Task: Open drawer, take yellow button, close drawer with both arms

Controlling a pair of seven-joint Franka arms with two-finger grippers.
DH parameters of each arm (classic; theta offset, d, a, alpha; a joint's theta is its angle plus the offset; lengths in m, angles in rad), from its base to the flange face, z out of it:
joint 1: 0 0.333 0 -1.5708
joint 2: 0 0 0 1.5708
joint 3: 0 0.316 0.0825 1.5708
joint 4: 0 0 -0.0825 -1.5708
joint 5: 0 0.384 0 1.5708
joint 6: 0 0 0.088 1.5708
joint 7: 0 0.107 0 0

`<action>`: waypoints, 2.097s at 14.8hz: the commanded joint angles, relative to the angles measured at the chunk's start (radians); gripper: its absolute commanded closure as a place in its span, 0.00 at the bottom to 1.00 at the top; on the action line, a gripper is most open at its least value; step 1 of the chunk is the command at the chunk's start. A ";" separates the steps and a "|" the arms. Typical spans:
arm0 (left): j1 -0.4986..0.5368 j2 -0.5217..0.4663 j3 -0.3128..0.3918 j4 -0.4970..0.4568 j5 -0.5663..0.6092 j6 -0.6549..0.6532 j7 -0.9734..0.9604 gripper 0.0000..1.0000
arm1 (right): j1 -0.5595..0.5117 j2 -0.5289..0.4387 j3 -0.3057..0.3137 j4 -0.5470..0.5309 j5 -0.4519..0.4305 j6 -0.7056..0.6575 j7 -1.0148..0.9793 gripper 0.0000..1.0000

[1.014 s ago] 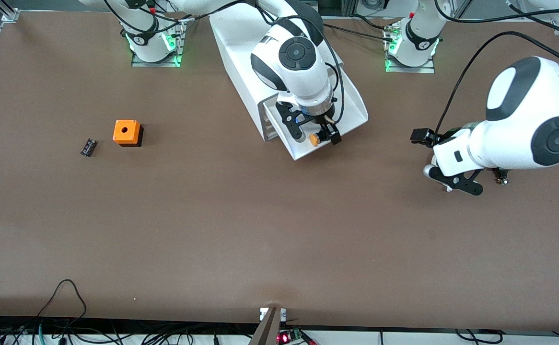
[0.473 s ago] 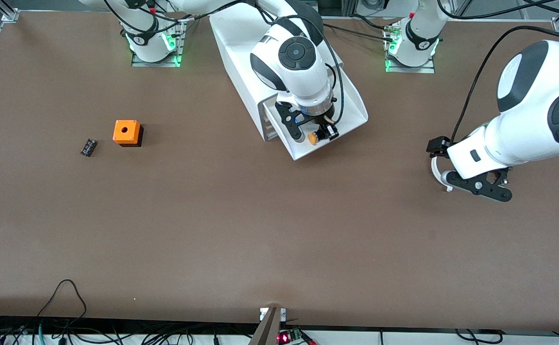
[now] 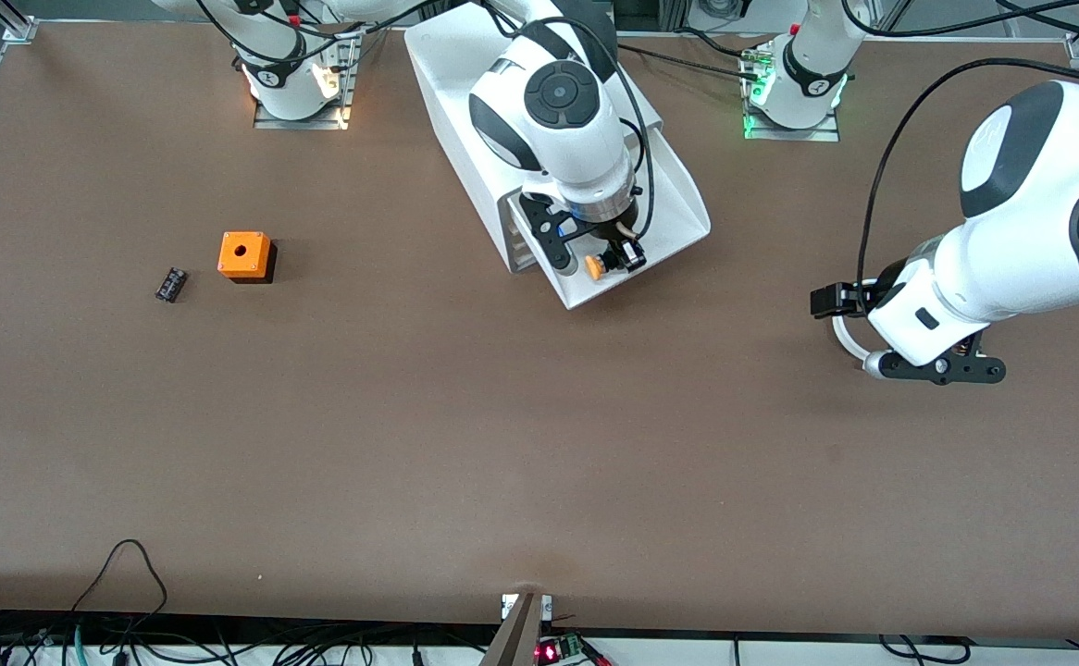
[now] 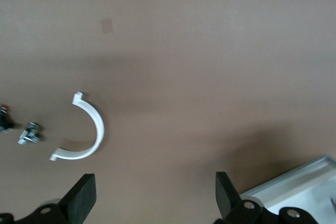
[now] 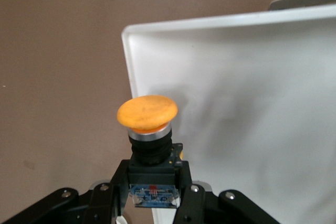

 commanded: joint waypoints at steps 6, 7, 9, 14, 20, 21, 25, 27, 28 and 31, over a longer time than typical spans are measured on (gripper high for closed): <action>-0.059 -0.010 -0.007 -0.169 -0.021 0.281 -0.330 0.00 | -0.162 -0.105 0.020 0.031 -0.002 -0.128 -0.336 1.00; -0.070 -0.010 -0.013 -0.202 -0.019 0.324 -0.391 0.00 | -0.191 -0.109 0.020 0.031 0.011 -0.151 -0.410 1.00; -0.080 -0.013 -0.042 -0.272 -0.013 0.414 -0.495 0.00 | -0.261 -0.112 0.020 0.030 0.047 -0.203 -0.583 1.00; -0.084 -0.047 -0.094 -0.421 -0.005 0.531 -0.652 0.00 | -0.447 -0.111 0.013 0.011 0.078 -0.376 -1.110 1.00; -0.158 -0.058 -0.120 -0.486 -0.002 0.531 -0.818 0.00 | -0.620 -0.109 0.004 -0.119 -0.101 -0.386 -1.590 1.00; -0.165 -0.059 -0.131 -0.496 -0.002 0.533 -0.830 0.00 | -0.640 -0.108 0.004 -0.146 -0.141 -0.362 -1.628 1.00; -0.173 -0.064 -0.195 -0.527 -0.002 0.531 -0.864 0.00 | -0.740 -0.109 -0.001 -0.310 -0.184 -0.181 -1.801 1.00; -0.170 -0.064 -0.234 -0.538 -0.002 0.530 -0.867 0.00 | -0.794 -0.106 -0.003 -0.424 -0.187 -0.035 -1.881 1.00; -0.172 -0.067 -0.246 -0.542 -0.002 0.528 -0.867 0.00 | -0.805 -0.103 -0.006 -0.465 -0.189 0.014 -1.891 1.00; -0.172 -0.079 -0.270 -0.565 -0.002 0.527 -0.875 0.00 | -0.841 -0.091 -0.019 -0.576 -0.192 0.150 -1.892 1.00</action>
